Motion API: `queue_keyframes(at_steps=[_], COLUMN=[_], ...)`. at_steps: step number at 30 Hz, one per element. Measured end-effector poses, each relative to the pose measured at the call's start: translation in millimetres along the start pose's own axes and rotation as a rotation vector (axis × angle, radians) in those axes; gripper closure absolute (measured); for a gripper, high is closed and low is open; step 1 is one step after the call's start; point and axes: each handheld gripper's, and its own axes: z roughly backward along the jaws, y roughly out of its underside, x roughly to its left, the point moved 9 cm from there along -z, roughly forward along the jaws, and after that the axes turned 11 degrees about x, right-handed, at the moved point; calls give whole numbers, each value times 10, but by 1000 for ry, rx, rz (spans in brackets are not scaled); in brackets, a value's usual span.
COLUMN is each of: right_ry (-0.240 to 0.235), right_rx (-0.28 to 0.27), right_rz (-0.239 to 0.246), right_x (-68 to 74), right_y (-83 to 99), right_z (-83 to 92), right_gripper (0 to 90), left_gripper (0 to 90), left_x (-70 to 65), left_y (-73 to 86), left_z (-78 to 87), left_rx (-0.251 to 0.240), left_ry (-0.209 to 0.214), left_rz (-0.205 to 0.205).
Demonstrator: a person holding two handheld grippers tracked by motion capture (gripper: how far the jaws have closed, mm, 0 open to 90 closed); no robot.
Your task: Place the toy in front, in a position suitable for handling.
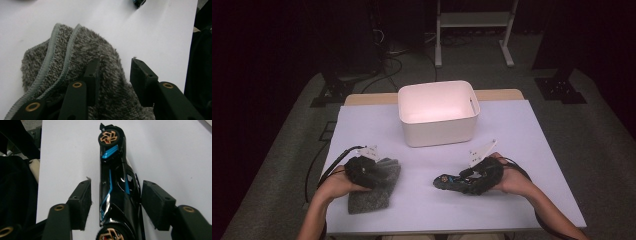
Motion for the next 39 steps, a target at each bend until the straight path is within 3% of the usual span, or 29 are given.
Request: queue_keyframes(at_steps=[3,15,21,26,39], right_ry=[-26,-31,-45,-72,-61], right_rx=[-19,-36,-33,4,-15], right_rz=[-12,-25,-56,-52,-33], right_x=[-5,-99,-161,-113,18], right_y=[-56,-165,-145,-82,-74], right_z=[21,136,131,38,94], right_gripper=[401,403,403,503,495], left_gripper=[548,487,472,463,454], left_x=[-24,-36,-46,-55,-117], left_y=[-24,-68,-93,-99,-115], left_z=[39,125,113,86,44], left_rx=[-12,-23,-18,-14,-6], left_ry=[0,-16,-15,-8,11], left_rz=[-9,-26,-33,-35,-56])
